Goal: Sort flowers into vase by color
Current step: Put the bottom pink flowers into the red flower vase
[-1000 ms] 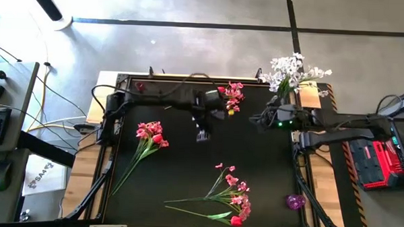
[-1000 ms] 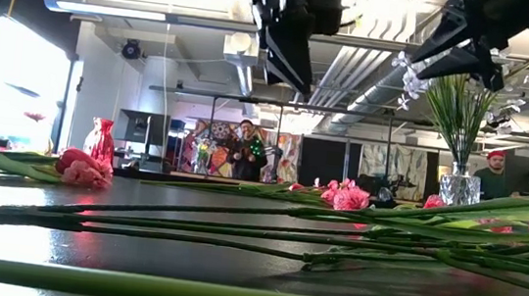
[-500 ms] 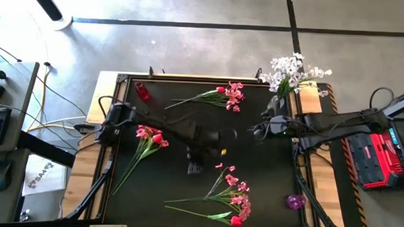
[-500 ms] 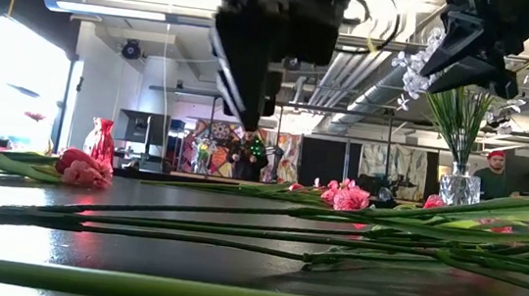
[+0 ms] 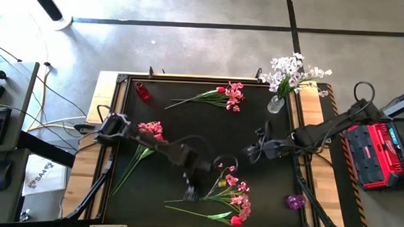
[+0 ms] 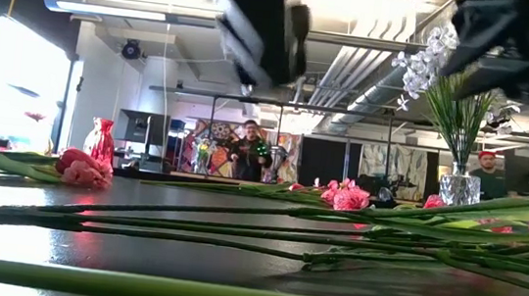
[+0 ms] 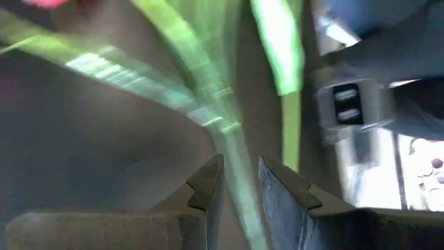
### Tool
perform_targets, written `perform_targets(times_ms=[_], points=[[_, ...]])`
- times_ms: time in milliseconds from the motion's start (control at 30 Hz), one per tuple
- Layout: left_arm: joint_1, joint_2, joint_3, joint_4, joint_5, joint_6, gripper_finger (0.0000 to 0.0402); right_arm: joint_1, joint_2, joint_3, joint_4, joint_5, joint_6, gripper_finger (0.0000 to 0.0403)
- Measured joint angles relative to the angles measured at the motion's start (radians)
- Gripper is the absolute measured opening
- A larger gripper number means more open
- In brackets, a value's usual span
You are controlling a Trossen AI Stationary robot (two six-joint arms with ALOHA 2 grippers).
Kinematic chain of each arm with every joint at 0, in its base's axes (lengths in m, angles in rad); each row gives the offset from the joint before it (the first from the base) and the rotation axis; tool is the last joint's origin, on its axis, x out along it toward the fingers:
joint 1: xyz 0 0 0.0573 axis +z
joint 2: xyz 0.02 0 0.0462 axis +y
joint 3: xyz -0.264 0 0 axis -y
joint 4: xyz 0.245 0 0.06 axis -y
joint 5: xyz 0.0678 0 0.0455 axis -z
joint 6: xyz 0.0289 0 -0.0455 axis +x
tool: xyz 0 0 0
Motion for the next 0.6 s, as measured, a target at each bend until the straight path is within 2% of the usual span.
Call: perform_targets(times_ms=[133, 300, 467, 600], points=[[-0.085, 0.003, 0.0, 0.11, -0.118, -0.025, 0.0078, 0.095, -0.011, 0.0, -0.06, -0.006, 0.127, 0.0126], [-0.148, 0.027, 0.001, 0.125, -0.31, -0.101, 0.0081, 0.214, -0.015, 0.0, -0.052, 0.079, 0.264, 0.0126], [-0.157, 0.076, 0.001, 0.157, -0.332, -0.166, 0.0114, 0.285, -0.013, 0.0, -0.058, 0.168, 0.35, 0.0126], [-0.157, 0.119, 0.001, 0.152, -0.337, -0.207, 0.0147, 0.301, -0.013, 0.0, -0.05, 0.193, 0.371, 0.0126]])
